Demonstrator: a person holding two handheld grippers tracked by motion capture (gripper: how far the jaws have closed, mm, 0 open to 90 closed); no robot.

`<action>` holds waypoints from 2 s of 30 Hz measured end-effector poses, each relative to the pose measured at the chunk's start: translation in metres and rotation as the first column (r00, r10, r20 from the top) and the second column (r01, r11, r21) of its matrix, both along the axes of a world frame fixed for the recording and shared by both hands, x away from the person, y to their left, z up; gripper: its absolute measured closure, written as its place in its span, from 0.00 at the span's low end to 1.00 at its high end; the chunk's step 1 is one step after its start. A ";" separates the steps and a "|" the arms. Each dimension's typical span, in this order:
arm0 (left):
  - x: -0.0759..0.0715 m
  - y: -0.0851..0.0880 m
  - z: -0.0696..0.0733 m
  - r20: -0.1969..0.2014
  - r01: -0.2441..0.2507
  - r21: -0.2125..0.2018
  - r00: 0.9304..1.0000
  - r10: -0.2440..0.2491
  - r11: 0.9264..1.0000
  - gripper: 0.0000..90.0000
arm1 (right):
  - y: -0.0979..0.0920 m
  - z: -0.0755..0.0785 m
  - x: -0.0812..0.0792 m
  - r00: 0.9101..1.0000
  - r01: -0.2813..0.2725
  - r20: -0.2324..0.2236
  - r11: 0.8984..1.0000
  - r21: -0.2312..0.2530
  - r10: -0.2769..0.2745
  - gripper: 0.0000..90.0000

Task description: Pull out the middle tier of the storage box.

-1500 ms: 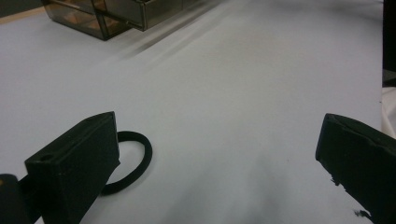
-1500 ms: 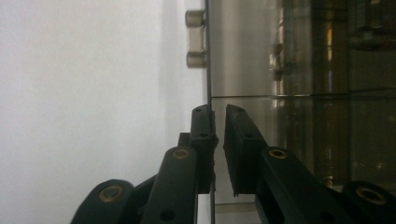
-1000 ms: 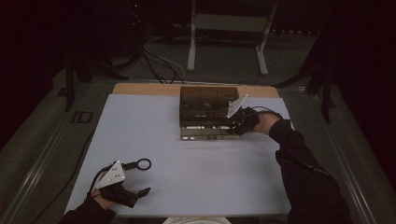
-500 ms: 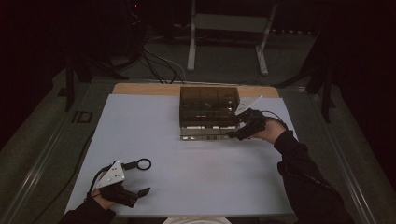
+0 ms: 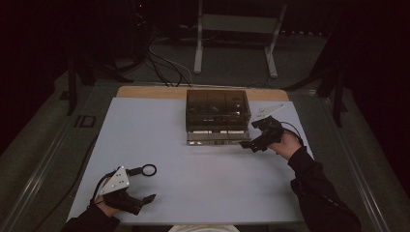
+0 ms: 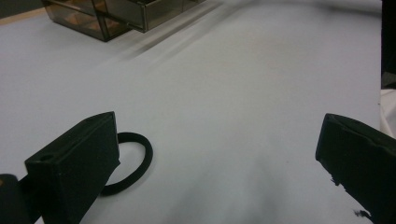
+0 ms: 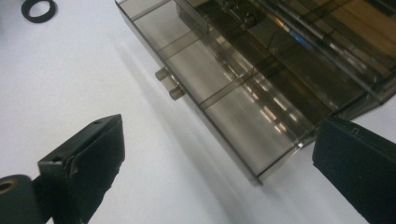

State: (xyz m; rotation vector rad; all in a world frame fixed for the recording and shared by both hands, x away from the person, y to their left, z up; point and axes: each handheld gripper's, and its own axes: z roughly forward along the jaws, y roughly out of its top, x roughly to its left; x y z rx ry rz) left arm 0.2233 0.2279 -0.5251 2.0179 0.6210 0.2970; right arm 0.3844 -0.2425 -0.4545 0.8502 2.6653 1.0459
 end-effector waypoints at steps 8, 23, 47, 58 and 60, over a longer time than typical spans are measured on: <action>0.000 0.000 0.000 0.003 0.000 0.000 1.000 0.000 1.000 0.01 | -0.009 -0.008 -0.015 0.996 0.075 0.042 0.997 0.005 -0.075 0.00; 0.000 0.000 0.000 0.003 -0.001 0.002 1.000 0.001 1.000 0.01 | -0.027 -0.026 -0.046 0.992 0.120 0.032 0.991 0.062 -0.123 0.00; 0.000 0.000 0.000 0.004 -0.001 0.005 1.000 0.001 1.000 0.01 | -0.026 -0.069 -0.089 0.984 0.172 0.028 0.984 0.056 -0.173 0.00; 0.000 0.000 0.000 0.006 0.000 0.003 1.000 0.000 1.000 0.01 | -0.031 -0.077 -0.106 0.972 0.218 0.069 0.972 0.085 -0.224 0.00; 0.000 -0.001 0.000 0.006 -0.001 0.004 1.000 0.001 1.000 0.01 | -0.032 -0.077 -0.107 0.970 0.226 0.071 0.970 0.091 -0.232 0.00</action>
